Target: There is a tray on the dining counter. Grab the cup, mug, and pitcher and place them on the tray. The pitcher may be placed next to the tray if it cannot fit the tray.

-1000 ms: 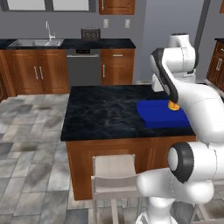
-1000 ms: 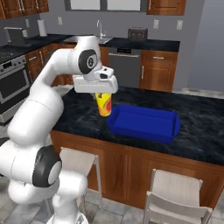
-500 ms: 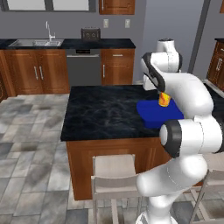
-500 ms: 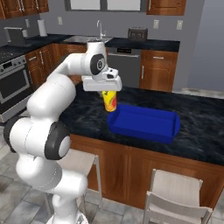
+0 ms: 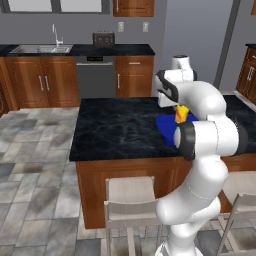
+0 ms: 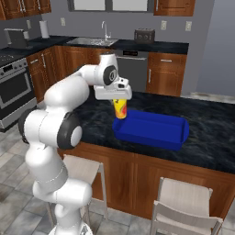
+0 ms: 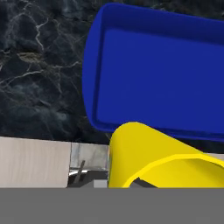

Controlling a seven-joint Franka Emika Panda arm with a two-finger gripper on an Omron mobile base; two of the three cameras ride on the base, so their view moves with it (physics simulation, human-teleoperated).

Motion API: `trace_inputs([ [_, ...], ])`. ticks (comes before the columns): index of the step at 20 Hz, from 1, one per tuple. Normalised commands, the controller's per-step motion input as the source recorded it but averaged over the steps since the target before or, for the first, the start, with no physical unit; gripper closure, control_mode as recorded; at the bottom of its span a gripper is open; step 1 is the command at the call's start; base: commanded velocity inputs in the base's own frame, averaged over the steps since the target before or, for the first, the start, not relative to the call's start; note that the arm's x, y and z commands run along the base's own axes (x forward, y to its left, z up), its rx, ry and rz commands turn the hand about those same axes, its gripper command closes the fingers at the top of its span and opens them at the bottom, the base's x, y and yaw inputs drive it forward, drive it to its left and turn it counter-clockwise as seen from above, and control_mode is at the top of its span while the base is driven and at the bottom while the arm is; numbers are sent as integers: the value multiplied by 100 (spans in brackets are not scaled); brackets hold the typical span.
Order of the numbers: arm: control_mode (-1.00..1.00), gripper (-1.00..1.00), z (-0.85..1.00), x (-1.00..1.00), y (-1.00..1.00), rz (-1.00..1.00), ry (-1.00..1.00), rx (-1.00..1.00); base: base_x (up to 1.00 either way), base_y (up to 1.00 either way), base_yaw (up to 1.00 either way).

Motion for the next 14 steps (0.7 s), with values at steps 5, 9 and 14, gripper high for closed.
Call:
trace_inputs([
  [5, -100, 100, -28, 69, -26, 0, 0, 0, 0, 0, 0],
  [9, -100, 100, -32, 41, -5, 0, 0, 0, 0, 0, 0],
  [14, -100, 100, -30, 24, 0, 0, 0, 1, 0, 0, 0],
])
